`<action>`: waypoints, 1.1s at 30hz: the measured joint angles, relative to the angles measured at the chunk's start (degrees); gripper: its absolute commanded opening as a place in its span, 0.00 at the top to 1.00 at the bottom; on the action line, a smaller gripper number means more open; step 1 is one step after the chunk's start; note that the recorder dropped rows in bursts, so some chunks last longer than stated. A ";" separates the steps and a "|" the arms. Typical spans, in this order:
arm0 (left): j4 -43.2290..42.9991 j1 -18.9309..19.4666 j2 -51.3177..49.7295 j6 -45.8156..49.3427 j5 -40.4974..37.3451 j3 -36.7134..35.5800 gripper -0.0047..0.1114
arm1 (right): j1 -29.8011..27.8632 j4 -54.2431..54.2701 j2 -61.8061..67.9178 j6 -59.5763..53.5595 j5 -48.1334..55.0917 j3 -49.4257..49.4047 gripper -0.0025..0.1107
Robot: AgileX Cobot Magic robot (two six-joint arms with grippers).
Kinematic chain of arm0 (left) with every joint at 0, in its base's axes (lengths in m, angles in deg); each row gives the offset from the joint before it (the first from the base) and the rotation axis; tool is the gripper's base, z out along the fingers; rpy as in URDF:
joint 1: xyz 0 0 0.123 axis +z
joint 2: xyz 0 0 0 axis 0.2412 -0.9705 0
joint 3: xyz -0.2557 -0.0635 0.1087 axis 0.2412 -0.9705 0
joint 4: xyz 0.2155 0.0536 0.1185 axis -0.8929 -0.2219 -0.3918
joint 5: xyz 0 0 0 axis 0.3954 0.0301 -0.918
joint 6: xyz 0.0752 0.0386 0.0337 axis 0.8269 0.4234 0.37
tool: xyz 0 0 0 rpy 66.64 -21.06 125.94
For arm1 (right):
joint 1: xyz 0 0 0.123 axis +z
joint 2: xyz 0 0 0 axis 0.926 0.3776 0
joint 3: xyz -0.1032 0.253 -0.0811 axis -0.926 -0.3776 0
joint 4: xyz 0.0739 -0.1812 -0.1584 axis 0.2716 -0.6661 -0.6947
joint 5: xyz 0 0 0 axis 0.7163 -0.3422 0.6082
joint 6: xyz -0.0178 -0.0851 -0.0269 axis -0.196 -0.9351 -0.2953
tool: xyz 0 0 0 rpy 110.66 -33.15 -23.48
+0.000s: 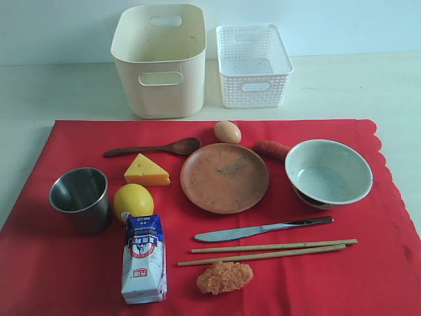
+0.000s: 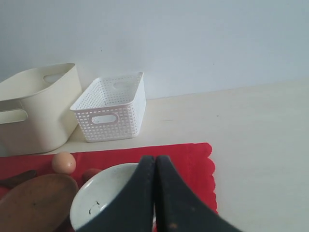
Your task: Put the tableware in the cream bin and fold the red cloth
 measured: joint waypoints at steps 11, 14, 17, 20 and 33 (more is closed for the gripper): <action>0.00 0.00 0.00 0.00 0.00 0.00 0.94 | 0.00 1.59 0.00 2.13 -8.82 0.00 0.98; 0.00 0.00 0.00 0.00 0.00 0.00 0.94 | 0.00 2.85 0.00 7.93 -11.81 0.00 0.98; 0.00 0.00 0.00 0.00 0.00 0.00 0.94 | 0.00 4.06 0.00 15.39 -14.56 0.00 0.98; 0.00 0.00 0.00 0.00 0.00 0.00 0.94 | 0.00 4.27 0.00 16.84 -15.69 0.00 0.98; 0.00 0.00 0.00 0.00 -0.05 0.00 0.94 | 0.00 3.24 9.40 15.17 -0.73 11.41 0.98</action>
